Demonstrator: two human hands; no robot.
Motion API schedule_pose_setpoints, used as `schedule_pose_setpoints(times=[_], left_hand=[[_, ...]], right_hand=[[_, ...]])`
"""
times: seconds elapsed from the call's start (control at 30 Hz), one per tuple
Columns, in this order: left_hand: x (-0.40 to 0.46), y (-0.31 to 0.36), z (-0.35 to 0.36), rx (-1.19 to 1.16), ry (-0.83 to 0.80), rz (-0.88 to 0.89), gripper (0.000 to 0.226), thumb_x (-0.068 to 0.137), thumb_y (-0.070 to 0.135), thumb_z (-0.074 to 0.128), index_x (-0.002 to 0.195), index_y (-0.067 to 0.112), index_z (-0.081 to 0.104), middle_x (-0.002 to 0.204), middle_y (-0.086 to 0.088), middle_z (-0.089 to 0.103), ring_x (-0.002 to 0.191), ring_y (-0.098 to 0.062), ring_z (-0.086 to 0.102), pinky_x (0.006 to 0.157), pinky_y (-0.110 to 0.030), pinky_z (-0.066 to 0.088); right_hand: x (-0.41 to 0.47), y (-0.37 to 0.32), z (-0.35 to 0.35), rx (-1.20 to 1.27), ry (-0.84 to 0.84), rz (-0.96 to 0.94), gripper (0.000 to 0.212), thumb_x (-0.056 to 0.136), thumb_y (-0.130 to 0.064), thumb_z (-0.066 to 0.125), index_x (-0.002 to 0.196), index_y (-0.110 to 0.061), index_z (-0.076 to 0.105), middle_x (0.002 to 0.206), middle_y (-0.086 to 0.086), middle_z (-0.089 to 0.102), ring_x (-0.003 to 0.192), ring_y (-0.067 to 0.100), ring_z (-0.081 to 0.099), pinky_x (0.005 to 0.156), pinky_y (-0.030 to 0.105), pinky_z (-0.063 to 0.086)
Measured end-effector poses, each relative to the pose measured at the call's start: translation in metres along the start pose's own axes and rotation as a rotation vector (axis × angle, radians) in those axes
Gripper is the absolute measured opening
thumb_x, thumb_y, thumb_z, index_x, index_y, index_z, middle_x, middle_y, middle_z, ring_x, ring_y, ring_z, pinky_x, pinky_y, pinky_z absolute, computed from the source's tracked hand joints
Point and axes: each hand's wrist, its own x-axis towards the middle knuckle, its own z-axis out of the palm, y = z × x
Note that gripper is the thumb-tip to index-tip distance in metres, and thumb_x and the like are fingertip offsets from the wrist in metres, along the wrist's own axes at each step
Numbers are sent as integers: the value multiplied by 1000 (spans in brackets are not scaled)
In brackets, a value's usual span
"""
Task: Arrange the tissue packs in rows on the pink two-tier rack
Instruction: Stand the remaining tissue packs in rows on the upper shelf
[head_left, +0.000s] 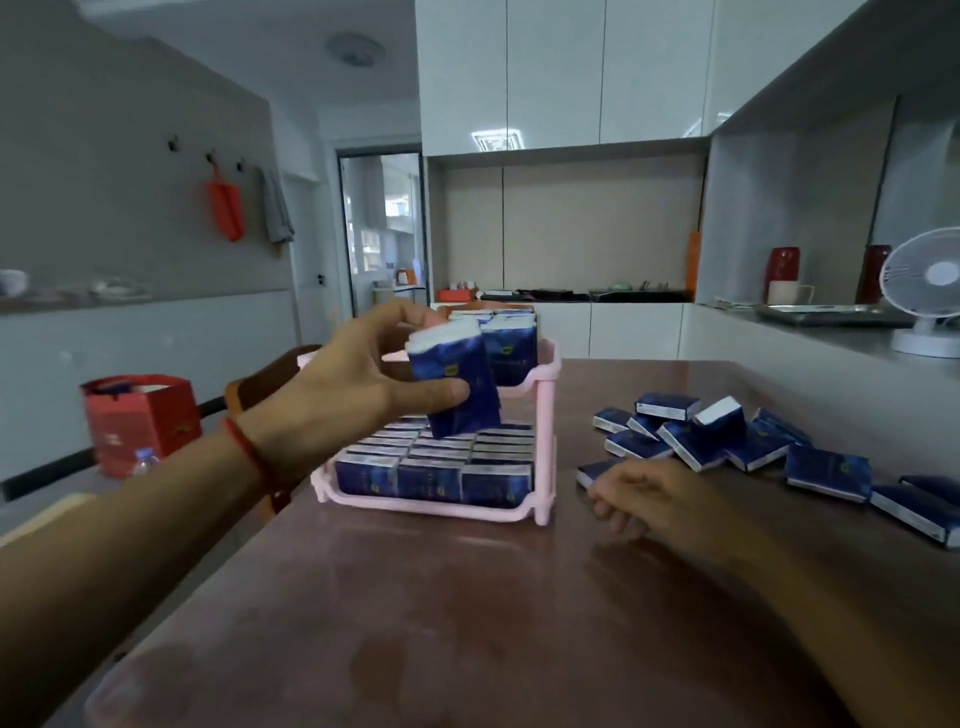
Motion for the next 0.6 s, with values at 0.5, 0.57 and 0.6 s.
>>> schedule_pose_setpoints(times=[0.5, 0.57, 0.6], left_hand=[[112, -32, -21, 259, -83, -171, 51, 79, -8, 74, 123, 6, 52, 117, -9, 59, 101, -25, 64, 74, -32, 63], [117, -35, -17, 258, -86, -177, 51, 80, -8, 73, 124, 5, 51, 112, -4, 57, 96, -21, 63, 66, -26, 62], [119, -37, -15, 263, -87, -179, 51, 80, -8, 73, 124, 6, 51, 111, -3, 56, 95, -20, 63, 65, -26, 62]], right_hand=[[1, -8, 14, -23, 72, -17, 32, 104, -30, 43, 93, -25, 72, 83, -3, 72, 70, 8, 67, 67, 24, 56], [0, -11, 14, -40, 65, -18, 32, 104, -29, 43, 94, -24, 72, 82, -4, 71, 69, 5, 66, 65, 21, 55], [0, -13, 14, -48, 59, -19, 32, 105, -29, 43, 94, -23, 72, 81, -5, 71, 68, 3, 65, 65, 18, 53]])
